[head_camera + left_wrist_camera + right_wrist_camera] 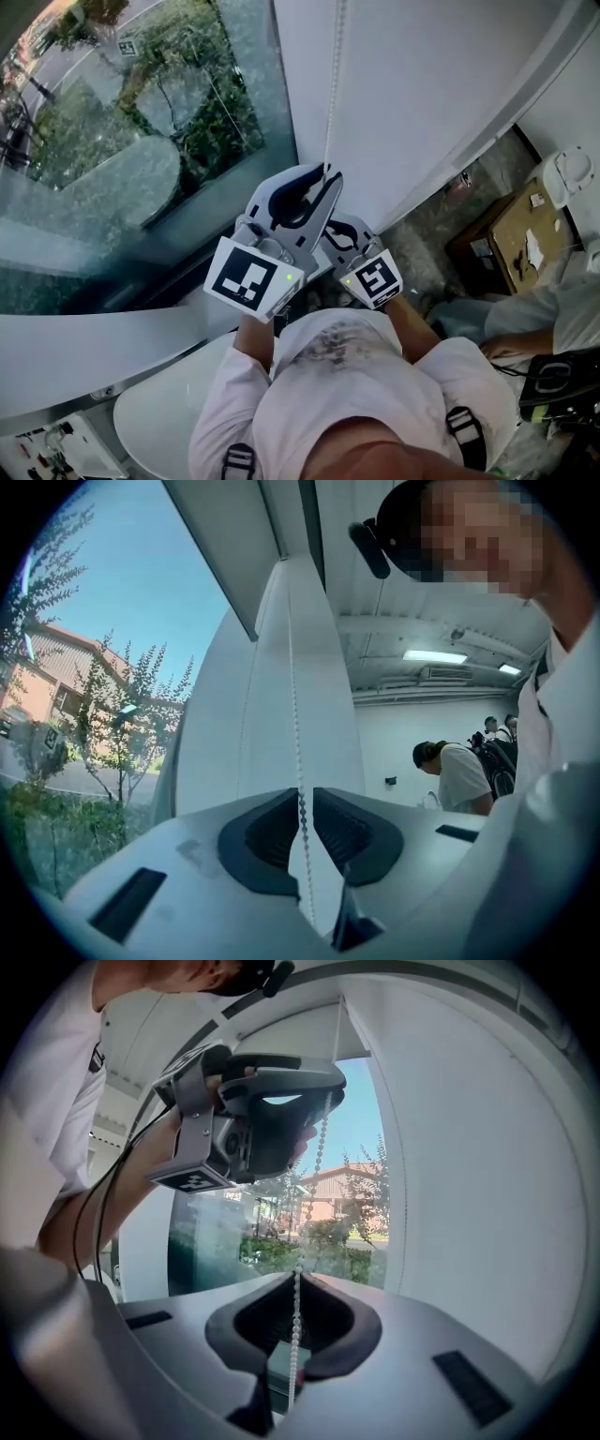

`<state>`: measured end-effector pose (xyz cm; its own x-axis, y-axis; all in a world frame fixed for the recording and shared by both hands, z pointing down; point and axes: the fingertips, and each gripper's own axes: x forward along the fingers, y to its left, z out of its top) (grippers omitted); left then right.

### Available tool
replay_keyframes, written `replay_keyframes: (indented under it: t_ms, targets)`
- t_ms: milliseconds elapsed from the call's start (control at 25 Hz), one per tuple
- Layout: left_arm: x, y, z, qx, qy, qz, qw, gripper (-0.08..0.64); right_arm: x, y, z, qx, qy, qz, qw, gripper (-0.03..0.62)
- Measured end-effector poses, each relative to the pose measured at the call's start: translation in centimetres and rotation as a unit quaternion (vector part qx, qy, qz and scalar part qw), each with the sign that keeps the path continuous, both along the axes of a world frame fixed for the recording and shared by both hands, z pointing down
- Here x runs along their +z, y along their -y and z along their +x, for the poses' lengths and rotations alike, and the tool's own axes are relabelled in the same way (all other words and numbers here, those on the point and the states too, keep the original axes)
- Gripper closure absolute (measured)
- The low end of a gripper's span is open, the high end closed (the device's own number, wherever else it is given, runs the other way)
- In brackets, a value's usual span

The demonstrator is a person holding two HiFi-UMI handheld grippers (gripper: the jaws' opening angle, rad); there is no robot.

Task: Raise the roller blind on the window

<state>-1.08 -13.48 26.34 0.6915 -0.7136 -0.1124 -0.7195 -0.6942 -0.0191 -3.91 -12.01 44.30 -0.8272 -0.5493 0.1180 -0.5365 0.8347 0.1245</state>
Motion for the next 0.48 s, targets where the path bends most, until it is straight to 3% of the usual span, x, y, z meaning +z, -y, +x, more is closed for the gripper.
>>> replay_keyframes:
  t_ms: [80, 480]
  targets:
    - [0.1, 0.2, 0.1, -0.006, 0.001, 0.003, 1.0, 0.541, 0.0, -0.1, -0.1, -0.003, 0.003, -0.002, 1.0, 0.522]
    - [2.3, -0.5, -0.2, 0.0, -0.012, 0.002, 0.9999, 0.549, 2.2, -0.3, -0.3, -0.003, -0.007, -0.034, 0.999, 0.522]
